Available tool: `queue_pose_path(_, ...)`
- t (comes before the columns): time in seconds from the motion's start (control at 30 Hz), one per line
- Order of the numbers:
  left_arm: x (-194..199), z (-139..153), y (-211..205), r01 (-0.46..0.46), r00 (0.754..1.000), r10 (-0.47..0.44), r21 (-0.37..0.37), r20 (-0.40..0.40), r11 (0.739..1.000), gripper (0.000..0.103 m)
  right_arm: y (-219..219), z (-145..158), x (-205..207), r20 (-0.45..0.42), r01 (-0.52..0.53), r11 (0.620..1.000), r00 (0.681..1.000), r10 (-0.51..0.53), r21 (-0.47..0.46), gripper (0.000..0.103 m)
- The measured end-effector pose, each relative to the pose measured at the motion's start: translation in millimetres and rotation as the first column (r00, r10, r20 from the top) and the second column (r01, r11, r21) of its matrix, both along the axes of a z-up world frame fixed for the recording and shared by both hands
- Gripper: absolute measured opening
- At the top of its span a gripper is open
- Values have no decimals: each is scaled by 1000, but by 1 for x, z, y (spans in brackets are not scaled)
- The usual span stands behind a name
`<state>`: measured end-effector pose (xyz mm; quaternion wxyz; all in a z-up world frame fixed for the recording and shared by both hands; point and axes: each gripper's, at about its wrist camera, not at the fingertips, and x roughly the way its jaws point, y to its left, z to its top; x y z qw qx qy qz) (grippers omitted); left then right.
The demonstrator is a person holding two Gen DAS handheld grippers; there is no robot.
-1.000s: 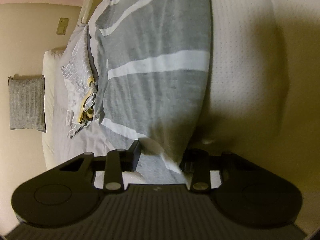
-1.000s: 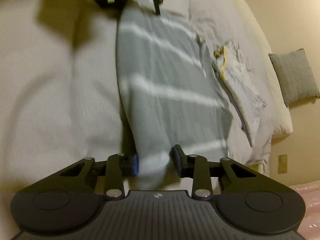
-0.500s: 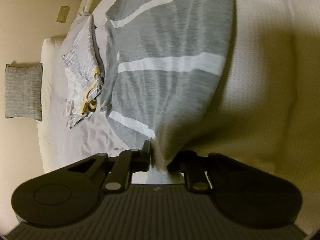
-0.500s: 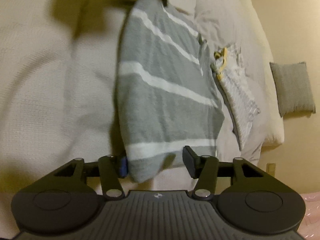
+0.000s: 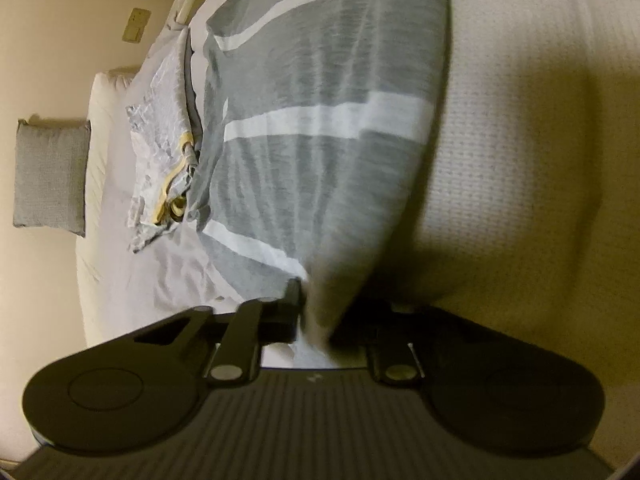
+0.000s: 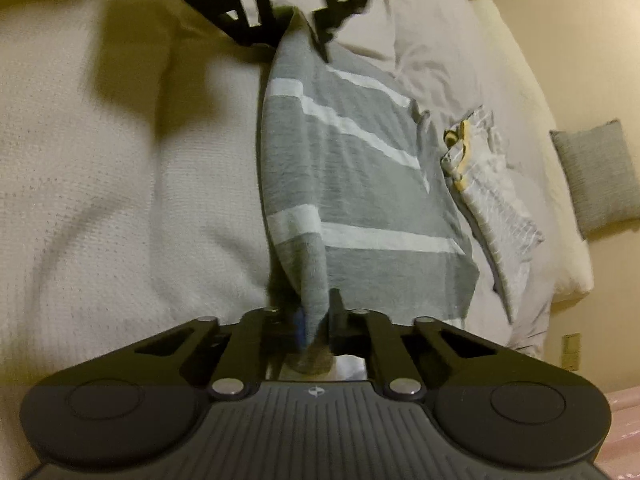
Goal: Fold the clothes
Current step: 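Grasp the folded T-shirt edge with both grippers, then lift the edge and fold the T-shirt over once more with both grippers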
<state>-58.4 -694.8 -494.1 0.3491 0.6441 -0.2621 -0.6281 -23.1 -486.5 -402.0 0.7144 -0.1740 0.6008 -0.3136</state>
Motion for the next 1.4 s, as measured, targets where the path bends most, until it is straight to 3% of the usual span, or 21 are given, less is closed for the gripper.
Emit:
queue_pose_path(0.13,0,24,5,-12,1000,12,-13,-15,1000,6,-4,39,-9,21,-42,999,999,42,-2,4)
queue_pose_path(0.5,-22,139,19,-118,991,109,-117,-81,986,6,-33,143,-46,26,-174,979,984,178,-110,3)
queue_pose_path(0.67,-31,188,-14,-230,970,214,-143,-118,963,6,-89,179,-63,41,-227,963,971,235,-146,3)
queue_pose_path(0.8,-32,209,-70,-320,945,300,-169,-131,932,6,-163,205,-77,82,-269,941,954,290,-204,3)
queue_pose_path(0.87,-32,218,-102,-365,929,344,-182,-136,913,6,-210,214,-85,101,-297,924,939,329,-242,3)
queue_pose_path(0.97,-16,232,-143,-455,889,426,-226,-167,861,6,-274,224,-94,108,-350,886,912,396,-304,3)
queue_pose_path(1.07,-6,243,-176,-532,846,491,-271,-207,802,6,-330,225,-107,93,-405,828,876,473,-388,3)
queue_pose_path(1.13,-10,240,-190,-553,833,511,-280,-214,784,6,-358,217,-120,95,-426,799,857,507,-424,3)
queue_pose_path(1.23,-23,209,-208,-573,819,539,-231,-197,787,6,-391,179,-138,101,-453,799,843,528,-396,4)
queue_pose_path(1.4,-42,98,-219,-576,815,572,-25,-92,817,8,-425,60,-147,4,-506,843,857,515,-183,2)
